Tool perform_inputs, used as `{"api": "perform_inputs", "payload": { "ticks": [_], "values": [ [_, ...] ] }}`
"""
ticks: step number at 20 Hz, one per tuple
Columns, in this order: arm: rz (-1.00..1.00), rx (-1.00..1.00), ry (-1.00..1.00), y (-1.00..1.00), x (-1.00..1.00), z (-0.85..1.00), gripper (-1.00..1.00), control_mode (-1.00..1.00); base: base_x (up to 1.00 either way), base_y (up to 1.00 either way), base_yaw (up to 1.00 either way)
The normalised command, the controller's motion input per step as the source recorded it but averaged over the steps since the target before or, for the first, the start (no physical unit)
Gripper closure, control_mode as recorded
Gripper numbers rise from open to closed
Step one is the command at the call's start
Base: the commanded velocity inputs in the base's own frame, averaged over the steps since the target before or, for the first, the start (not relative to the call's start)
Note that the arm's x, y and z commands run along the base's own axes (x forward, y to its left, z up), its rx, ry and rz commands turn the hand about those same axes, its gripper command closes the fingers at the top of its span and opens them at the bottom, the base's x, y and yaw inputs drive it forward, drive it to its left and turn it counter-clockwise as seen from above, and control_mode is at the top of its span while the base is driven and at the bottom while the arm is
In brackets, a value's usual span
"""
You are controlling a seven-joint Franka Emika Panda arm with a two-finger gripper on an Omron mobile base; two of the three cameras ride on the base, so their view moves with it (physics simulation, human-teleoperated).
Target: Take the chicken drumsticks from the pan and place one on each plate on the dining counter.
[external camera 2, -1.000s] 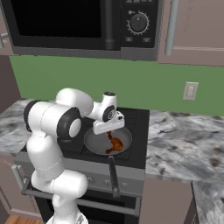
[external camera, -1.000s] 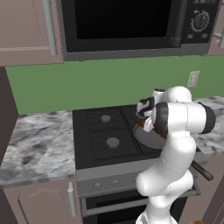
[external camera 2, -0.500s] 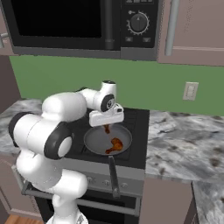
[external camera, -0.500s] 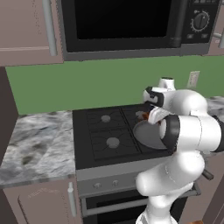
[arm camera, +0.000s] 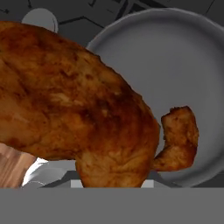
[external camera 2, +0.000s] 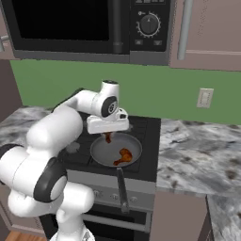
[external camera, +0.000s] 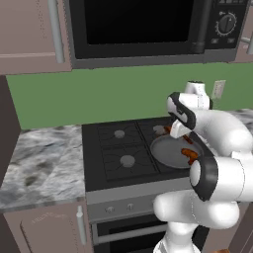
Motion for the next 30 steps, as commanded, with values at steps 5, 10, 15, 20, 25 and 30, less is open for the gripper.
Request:
{"api": "perform_inputs", "payload": {
  "ticks": [5, 10, 15, 20, 25, 30],
  "values": [
    [-0.06, 0.0, 0.0, 0.12, -0.47, 0.24, 1.0, -1.0, 0.0, 0.0, 0.0],
    [0.0, 0.0, 0.0, 0.0, -0.14, 0.02, 1.0, -1.0, 0.0, 0.0, 0.0],
    [0.0, 0.0, 0.0, 0.0, 0.0, 0.0, 1.0, -1.0, 0.0, 0.0, 0.0],
    [0.0, 0.0, 0.0, 0.0, -0.03, 0.0, 1.0, 1.0, -0.36, 0.0, 0.0],
    [0.0, 0.0, 0.0, 0.0, 0.0, 0.0, 1.0, 1.0, -0.55, 0.0, -0.19],
    [0.0, 0.0, 0.0, 0.0, 0.0, 0.0, 1.0, 1.0, -0.41, 0.12, -0.6]
  ]
}}
